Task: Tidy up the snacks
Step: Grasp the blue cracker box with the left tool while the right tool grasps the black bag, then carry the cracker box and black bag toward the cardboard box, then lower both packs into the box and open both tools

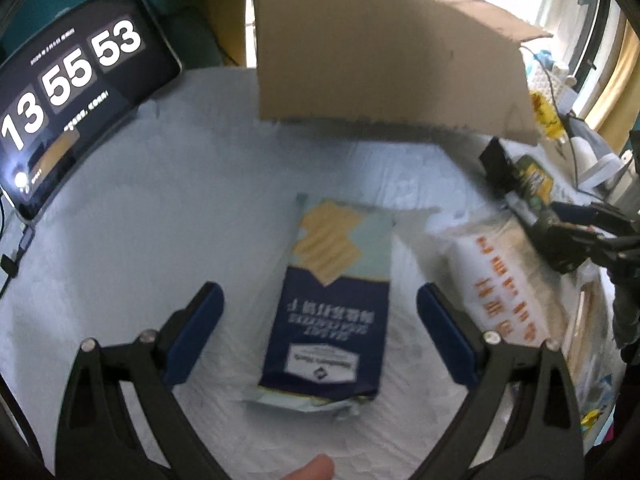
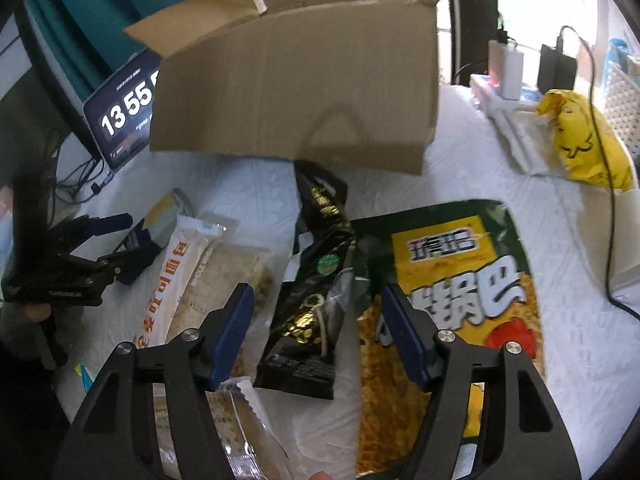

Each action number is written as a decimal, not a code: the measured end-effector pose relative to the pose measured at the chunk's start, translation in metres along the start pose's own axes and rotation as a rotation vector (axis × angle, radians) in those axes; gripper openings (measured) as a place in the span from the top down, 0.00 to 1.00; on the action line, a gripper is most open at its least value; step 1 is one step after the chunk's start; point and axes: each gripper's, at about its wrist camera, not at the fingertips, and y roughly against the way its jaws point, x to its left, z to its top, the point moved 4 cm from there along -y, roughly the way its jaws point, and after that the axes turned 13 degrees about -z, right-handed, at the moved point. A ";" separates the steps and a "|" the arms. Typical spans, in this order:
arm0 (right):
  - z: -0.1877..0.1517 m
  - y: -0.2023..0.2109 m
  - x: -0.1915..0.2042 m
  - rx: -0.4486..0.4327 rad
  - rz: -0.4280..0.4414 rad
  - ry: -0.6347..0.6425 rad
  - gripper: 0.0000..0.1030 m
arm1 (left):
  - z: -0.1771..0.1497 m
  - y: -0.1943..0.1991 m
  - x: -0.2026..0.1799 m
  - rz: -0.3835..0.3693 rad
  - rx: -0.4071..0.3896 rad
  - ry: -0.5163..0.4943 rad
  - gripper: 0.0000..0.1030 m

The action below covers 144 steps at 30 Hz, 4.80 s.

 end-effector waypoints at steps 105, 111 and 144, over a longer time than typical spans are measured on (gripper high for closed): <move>0.101 0.134 -0.041 -0.443 -0.064 0.073 0.69 | 0.129 0.111 -0.101 -0.082 -0.390 -0.231 0.50; 0.122 0.135 -0.041 -0.470 -0.077 0.058 0.69 | 0.150 0.112 -0.100 -0.092 -0.427 -0.236 0.50; 0.260 0.082 -0.055 -0.560 -0.158 -0.081 0.69 | 0.275 0.046 -0.081 -0.179 -0.516 -0.108 0.28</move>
